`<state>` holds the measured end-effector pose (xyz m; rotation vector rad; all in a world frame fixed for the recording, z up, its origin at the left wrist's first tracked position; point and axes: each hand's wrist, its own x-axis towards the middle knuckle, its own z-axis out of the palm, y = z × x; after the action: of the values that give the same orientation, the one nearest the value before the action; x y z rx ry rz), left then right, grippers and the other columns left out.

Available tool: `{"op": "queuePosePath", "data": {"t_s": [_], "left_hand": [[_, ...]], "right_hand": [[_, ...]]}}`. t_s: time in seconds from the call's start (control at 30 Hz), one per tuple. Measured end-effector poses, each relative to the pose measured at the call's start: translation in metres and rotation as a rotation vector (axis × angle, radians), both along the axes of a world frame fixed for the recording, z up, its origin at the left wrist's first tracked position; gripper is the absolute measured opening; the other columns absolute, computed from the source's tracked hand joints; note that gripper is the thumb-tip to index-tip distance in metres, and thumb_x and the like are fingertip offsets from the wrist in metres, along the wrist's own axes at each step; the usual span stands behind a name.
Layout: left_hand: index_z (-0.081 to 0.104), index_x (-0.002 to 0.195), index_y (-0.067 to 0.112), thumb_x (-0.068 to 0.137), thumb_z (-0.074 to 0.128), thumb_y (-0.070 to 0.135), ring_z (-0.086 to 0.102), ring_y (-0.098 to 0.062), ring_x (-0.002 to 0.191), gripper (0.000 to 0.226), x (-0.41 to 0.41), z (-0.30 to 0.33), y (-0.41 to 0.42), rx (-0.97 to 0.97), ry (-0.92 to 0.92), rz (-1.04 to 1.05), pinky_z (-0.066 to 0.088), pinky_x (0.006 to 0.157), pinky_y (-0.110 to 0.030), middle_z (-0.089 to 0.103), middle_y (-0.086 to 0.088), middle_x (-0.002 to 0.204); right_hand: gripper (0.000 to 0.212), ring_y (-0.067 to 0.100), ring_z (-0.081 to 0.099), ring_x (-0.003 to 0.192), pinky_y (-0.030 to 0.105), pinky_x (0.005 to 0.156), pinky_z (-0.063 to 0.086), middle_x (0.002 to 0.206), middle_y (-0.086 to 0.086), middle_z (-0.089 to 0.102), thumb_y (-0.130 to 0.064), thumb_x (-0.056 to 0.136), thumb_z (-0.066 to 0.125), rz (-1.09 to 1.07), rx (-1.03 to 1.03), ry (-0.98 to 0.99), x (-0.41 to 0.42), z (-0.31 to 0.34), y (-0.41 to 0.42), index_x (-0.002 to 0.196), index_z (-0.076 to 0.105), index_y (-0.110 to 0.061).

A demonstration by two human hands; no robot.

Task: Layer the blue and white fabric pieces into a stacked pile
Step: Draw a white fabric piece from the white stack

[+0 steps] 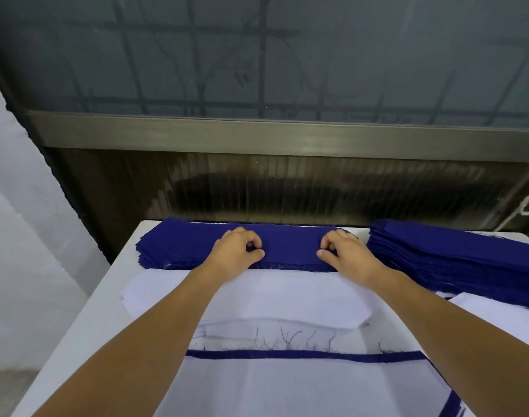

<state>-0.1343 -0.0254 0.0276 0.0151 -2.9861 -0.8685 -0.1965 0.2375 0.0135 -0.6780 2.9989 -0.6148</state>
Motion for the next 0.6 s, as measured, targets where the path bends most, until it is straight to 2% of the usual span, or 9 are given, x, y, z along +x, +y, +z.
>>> {"op": "queuePosePath", "data": {"t_s": [0.17,0.3,0.37,0.47,0.53,0.6], "left_hand": [[0.062,0.095,0.031,0.083,0.068,0.049,0.052,-0.014,0.098,0.023,-0.010,0.002,0.000,0.007,-0.061,-0.006,0.051,0.090,-0.038,0.052,0.007,0.105],[0.060,0.095,0.030,0.075,0.069,0.061,0.052,-0.016,0.100,0.038,-0.018,0.004,0.004,-0.063,-0.118,0.001,0.050,0.089,-0.040,0.053,0.007,0.103],[0.060,0.095,0.030,0.077,0.069,0.057,0.053,-0.015,0.097,0.033,-0.022,0.004,0.006,-0.077,-0.121,0.015,0.052,0.088,-0.040,0.056,0.007,0.098],[0.064,0.100,0.027,0.090,0.062,0.042,0.057,-0.015,0.092,0.018,-0.025,0.002,0.009,-0.102,-0.083,0.042,0.054,0.086,-0.039,0.063,0.005,0.098],[0.064,0.110,0.023,0.095,0.056,0.037,0.059,-0.016,0.092,0.021,-0.025,0.001,0.010,-0.140,-0.059,0.055,0.054,0.084,-0.037,0.064,0.001,0.103],[0.063,0.113,0.020,0.096,0.054,0.037,0.060,-0.017,0.092,0.025,-0.026,0.000,0.011,-0.165,-0.044,0.064,0.054,0.083,-0.037,0.064,-0.001,0.104]], "right_hand": [[0.015,0.007,0.050,0.081,0.021,0.072,0.037,0.088,-0.011,0.051,-0.033,0.098,0.052,0.001,0.007,-0.044,-0.013,0.002,-0.003,0.085,0.053,-0.026],[0.023,0.021,0.058,0.091,0.027,0.079,0.044,0.094,0.001,0.059,-0.026,0.103,0.043,0.033,0.151,-0.049,-0.023,0.007,-0.009,0.096,0.060,-0.012],[0.031,0.027,0.059,0.089,0.034,0.078,0.044,0.091,0.007,0.061,-0.031,0.103,0.039,-0.002,0.141,-0.055,-0.026,0.010,-0.012,0.095,0.060,-0.010],[0.036,0.028,0.061,0.090,0.035,0.077,0.045,0.093,0.010,0.064,-0.035,0.103,0.036,-0.030,0.160,-0.054,-0.027,0.009,-0.014,0.095,0.061,-0.010],[0.037,0.022,0.062,0.090,0.031,0.078,0.048,0.093,0.004,0.065,-0.044,0.101,0.037,-0.049,0.115,-0.093,-0.025,0.007,-0.015,0.091,0.060,-0.017],[0.041,0.013,0.061,0.081,0.026,0.069,0.047,0.084,-0.004,0.063,-0.060,0.094,0.042,-0.066,0.054,-0.132,-0.021,0.006,-0.015,0.083,0.057,-0.024]]}}
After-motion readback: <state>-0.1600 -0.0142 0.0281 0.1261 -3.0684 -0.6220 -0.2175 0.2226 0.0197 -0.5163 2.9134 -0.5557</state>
